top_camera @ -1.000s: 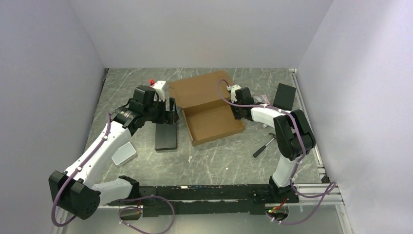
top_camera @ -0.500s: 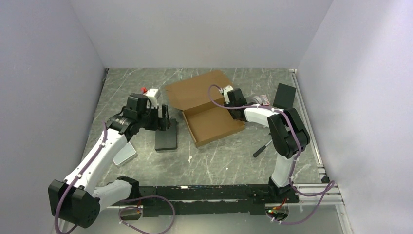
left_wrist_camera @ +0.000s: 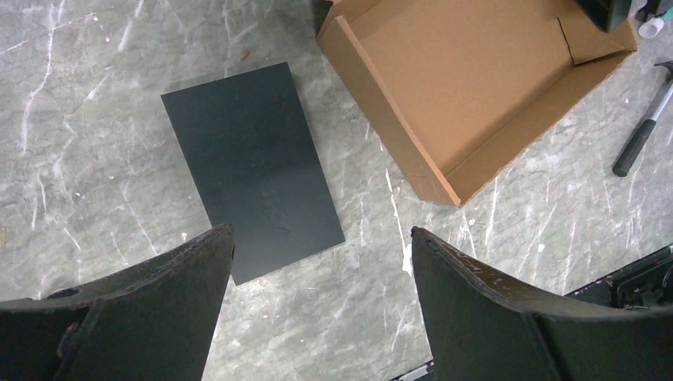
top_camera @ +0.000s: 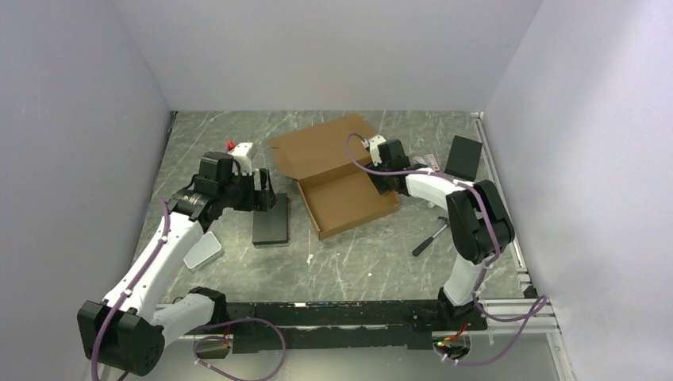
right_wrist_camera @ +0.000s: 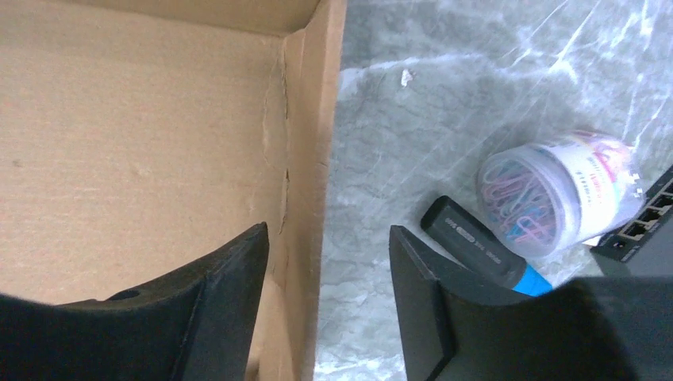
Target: Fold the paper box
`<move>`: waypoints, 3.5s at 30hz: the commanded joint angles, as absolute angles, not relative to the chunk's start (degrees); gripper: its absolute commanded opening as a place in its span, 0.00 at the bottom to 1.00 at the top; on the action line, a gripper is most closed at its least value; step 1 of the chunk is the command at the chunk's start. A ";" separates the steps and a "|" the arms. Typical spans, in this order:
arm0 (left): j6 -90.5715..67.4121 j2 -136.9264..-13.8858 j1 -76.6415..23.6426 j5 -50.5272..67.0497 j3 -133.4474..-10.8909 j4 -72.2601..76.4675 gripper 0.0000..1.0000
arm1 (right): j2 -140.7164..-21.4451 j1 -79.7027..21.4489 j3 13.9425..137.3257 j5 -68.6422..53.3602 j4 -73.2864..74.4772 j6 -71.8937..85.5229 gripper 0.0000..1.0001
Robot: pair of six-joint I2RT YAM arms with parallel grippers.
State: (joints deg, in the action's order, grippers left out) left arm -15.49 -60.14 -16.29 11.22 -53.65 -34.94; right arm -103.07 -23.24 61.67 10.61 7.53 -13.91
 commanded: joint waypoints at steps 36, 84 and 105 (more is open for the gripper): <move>-16.70 -57.40 -8.90 19.25 -52.16 -31.04 0.94 | -79.02 4.34 59.07 -47.06 19.28 -23.09 0.78; -17.58 -53.71 -4.48 24.63 -50.80 -28.63 0.93 | -88.81 11.16 61.49 -41.03 23.66 -32.84 0.84; -17.58 -53.46 -3.87 24.66 -50.71 -28.63 0.93 | -89.61 11.16 61.87 -38.37 21.90 -28.47 0.85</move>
State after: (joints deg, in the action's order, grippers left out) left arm -17.50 -54.52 -4.25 23.18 -50.81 -30.63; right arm -89.80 10.85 59.51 -38.87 23.90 -28.91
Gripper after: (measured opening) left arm 0.935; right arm 0.849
